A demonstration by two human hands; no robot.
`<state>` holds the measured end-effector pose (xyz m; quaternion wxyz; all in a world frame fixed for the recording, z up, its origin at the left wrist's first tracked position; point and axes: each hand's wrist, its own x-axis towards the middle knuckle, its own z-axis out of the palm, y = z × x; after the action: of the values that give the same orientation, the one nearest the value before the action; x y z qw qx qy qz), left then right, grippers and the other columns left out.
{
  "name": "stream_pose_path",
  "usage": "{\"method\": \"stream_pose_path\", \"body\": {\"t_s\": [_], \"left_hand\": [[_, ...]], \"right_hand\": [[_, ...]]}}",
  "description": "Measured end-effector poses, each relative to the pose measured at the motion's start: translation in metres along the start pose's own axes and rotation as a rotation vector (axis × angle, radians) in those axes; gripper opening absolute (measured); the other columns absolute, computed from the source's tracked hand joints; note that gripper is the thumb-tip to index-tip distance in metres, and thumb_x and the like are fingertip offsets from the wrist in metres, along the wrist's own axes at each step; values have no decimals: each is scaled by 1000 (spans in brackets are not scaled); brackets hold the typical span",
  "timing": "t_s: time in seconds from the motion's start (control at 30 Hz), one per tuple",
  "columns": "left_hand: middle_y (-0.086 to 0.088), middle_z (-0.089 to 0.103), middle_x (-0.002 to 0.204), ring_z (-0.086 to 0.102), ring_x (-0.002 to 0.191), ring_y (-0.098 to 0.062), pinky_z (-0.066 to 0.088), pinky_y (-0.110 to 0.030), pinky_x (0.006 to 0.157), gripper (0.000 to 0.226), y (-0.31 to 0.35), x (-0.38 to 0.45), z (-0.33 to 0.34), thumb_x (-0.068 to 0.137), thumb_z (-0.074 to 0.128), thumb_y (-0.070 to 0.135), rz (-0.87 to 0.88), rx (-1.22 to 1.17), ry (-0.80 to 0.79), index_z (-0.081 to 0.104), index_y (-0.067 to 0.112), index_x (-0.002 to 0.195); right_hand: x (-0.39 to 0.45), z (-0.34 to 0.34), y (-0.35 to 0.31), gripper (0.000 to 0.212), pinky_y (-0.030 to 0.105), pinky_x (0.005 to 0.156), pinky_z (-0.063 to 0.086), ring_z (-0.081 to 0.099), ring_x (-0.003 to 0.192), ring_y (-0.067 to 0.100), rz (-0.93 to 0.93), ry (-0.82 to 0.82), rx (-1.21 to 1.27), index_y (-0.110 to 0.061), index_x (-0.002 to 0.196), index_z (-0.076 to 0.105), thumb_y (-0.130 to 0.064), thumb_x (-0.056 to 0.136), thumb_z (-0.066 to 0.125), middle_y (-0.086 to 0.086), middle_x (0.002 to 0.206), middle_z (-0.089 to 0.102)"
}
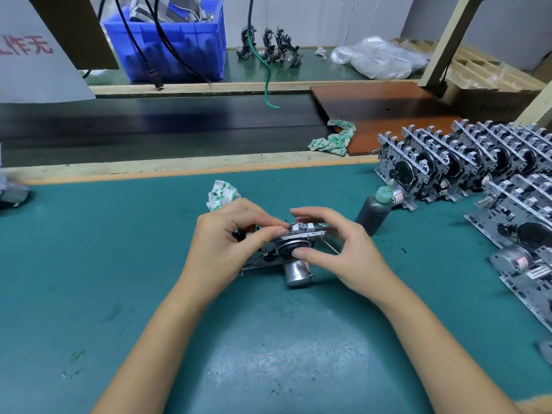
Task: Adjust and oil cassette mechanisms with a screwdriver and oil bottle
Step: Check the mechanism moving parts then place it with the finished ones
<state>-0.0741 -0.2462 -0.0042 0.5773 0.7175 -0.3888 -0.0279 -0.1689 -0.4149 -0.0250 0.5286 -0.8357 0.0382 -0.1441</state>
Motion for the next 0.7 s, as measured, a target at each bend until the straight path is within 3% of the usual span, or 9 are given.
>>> {"method": "stream_pose_path", "body": {"t_s": [0.1, 0.27, 0.5, 0.7], "left_hand": [[8, 67, 77, 55, 67, -14, 42, -20, 61, 16, 0, 0, 0, 75, 71, 23, -4, -4, -8, 72, 39, 77], [5, 67, 78, 56, 68, -17, 43, -23, 61, 14, 0, 0, 0, 76, 71, 25, -1, 2, -9, 72, 39, 77], [6, 68, 78, 56, 68, -16, 42, -21, 60, 15, -1, 0, 0, 75, 71, 23, -3, -12, -10, 73, 38, 75], [1, 66, 77, 53, 65, -15, 39, -15, 61, 15, -1, 2, 0, 75, 71, 22, -1, -14, -22, 73, 37, 75]], "right_hand": [[6, 4, -4, 32, 26, 93, 45, 61, 102, 8, 5, -13, 79, -37, 98, 65, -25, 70, 76, -14, 102, 68], [8, 5, -3, 32, 16, 82, 44, 62, 88, 3, 35, -38, 80, -35, 92, 64, -18, 70, 80, -17, 91, 68], [13, 1, -6, 37, 21, 87, 45, 61, 93, 9, 82, -14, 4, -41, 84, 65, -18, 64, 86, -1, 97, 65], [15, -3, -8, 36, 21, 88, 44, 59, 94, 4, 70, -31, -77, -46, 80, 64, -23, 63, 86, -12, 92, 64]]}}
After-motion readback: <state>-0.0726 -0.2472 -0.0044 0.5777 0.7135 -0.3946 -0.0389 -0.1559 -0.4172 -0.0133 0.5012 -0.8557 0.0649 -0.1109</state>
